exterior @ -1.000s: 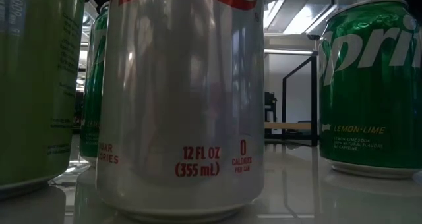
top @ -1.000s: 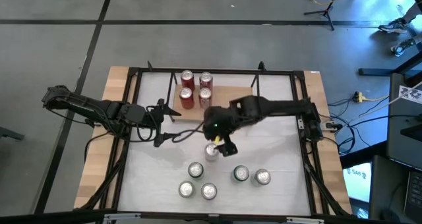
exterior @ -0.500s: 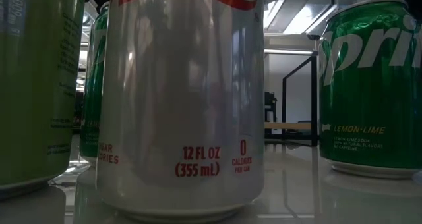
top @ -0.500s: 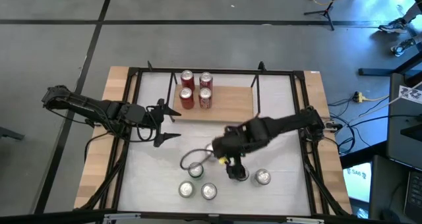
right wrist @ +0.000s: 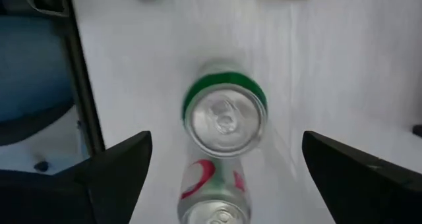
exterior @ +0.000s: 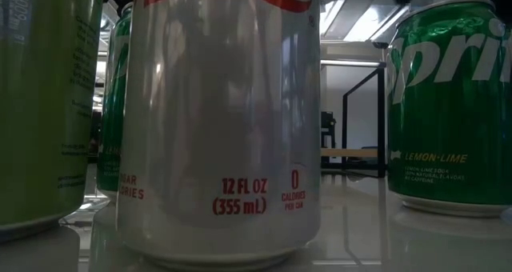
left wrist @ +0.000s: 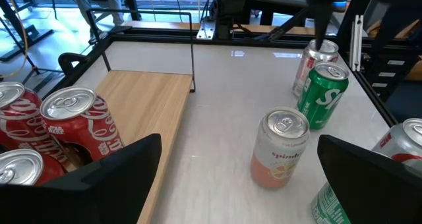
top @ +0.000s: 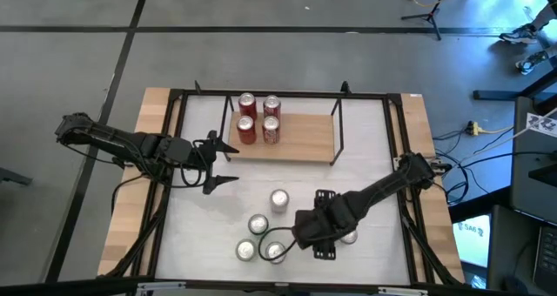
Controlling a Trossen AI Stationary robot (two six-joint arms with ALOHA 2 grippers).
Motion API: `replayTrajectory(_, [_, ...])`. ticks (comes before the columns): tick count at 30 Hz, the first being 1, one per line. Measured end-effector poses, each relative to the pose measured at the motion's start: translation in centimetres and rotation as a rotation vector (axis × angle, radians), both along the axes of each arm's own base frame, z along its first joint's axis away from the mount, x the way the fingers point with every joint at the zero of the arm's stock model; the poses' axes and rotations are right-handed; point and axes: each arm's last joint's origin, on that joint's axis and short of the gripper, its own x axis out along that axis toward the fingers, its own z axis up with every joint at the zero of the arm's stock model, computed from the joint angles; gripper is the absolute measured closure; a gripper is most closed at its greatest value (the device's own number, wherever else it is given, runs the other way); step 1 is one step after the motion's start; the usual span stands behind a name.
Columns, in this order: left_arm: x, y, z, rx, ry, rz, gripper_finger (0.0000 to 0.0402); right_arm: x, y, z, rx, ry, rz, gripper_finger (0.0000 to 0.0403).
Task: Place canned beverage on shelf
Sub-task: Put the right green soda can on the shelf
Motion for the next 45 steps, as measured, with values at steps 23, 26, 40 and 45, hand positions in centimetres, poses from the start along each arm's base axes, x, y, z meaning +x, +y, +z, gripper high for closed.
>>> replayTrajectory(23, [0.0, 0.0, 0.0, -0.006, 0.001, -0.006, 0.0005, 0.4, 0.3, -5.9, 0.034, 0.051, 0.004, 0.0017])
replayTrajectory(26, [0.0, 0.0, 0.0, -0.006, 0.001, -0.006, 0.0005, 0.4, 0.3, -6.2, 0.03, 0.057, 0.004, 0.0017])
replayTrajectory(40, [0.0, 0.0, 0.0, -0.006, 0.001, -0.006, 0.0005, 0.4, 0.3, -6.6, 0.03, 0.057, 0.001, 0.0029])
replayTrajectory(45, [0.0, 0.0, 0.0, -0.006, 0.001, -0.006, 0.0005, 0.4, 0.3, -6.6, 0.023, 0.05, 0.002, 0.0083])
